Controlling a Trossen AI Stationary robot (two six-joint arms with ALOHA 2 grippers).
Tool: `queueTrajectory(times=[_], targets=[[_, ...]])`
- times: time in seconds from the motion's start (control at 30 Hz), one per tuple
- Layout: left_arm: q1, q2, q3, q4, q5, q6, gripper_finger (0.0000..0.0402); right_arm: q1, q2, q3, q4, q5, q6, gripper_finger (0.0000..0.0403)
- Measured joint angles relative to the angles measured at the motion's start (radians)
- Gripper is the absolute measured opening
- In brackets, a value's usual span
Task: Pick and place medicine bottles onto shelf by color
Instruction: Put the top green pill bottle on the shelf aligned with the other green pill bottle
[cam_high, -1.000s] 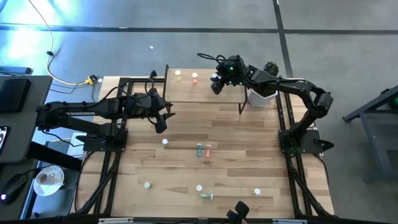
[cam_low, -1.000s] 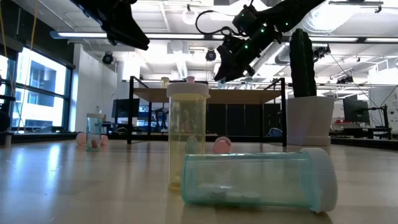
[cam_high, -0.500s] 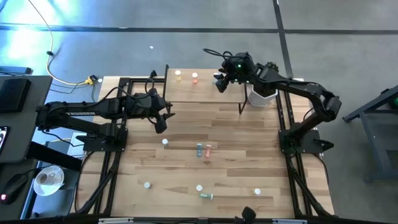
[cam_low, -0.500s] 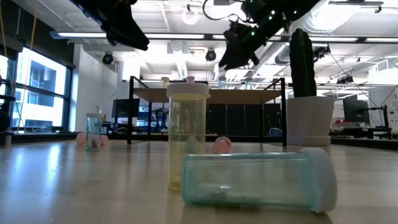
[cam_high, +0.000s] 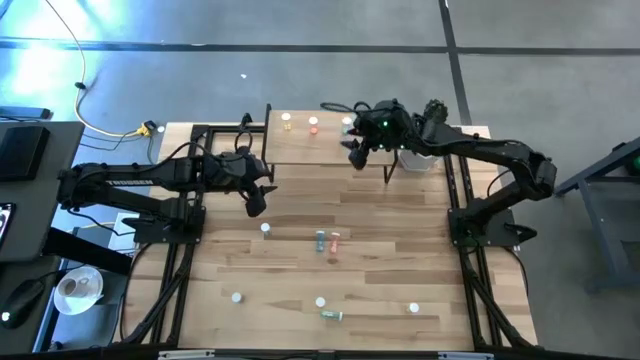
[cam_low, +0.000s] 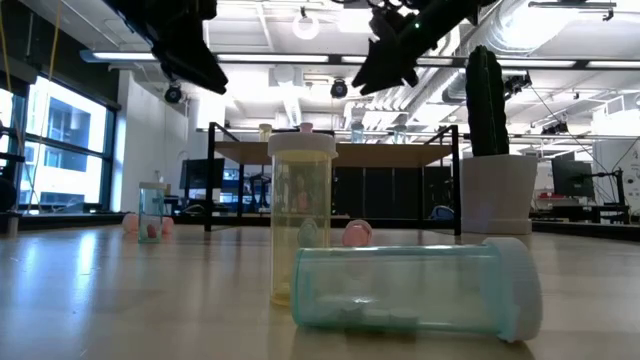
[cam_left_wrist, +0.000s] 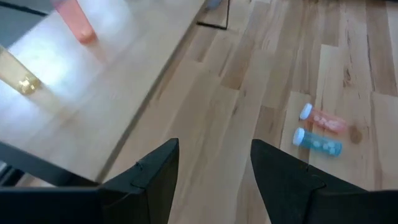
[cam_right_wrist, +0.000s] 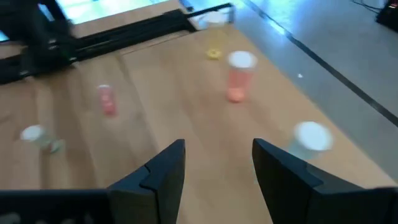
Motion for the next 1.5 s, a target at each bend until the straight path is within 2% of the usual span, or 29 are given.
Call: queueTrajectory(times=[0.33,0.53,0.63,0.83,1.2,1.5], targets=[[-0.107,0.0,0.0,-0.114,-0.002,-0.098,0.0188,0.149,0.002,0.0,-0.033,0.004,0.019,0.0179],[-0.193,0.0,0.0,-0.205,-0.022,-0.192,0.0188,0.218,0.002,0.0,-0.06,0.096,0.05,0.0179],[-0.242,0.0,0.0,-0.241,-0.049,-0.237,0.0188,0.247,0.005,0.0,-0.066,0.101,0.053,0.0179],[-0.364,-0.005,-0.084,-0.234,-0.163,-0.333,0.0188,0.286,0.022,-0.012,-0.072,0.101,0.069,0.0179],[-0.574,-0.009,-0.212,-0.192,-0.229,-0.609,0.0188,0.294,0.03,-0.028,-0.041,0.118,0.079,0.0179],[-0.673,-0.009,-0.362,0.011,-0.351,-0.748,0.0188,0.294,0.03,-0.028,-0.01,0.119,0.076,0.0179]])
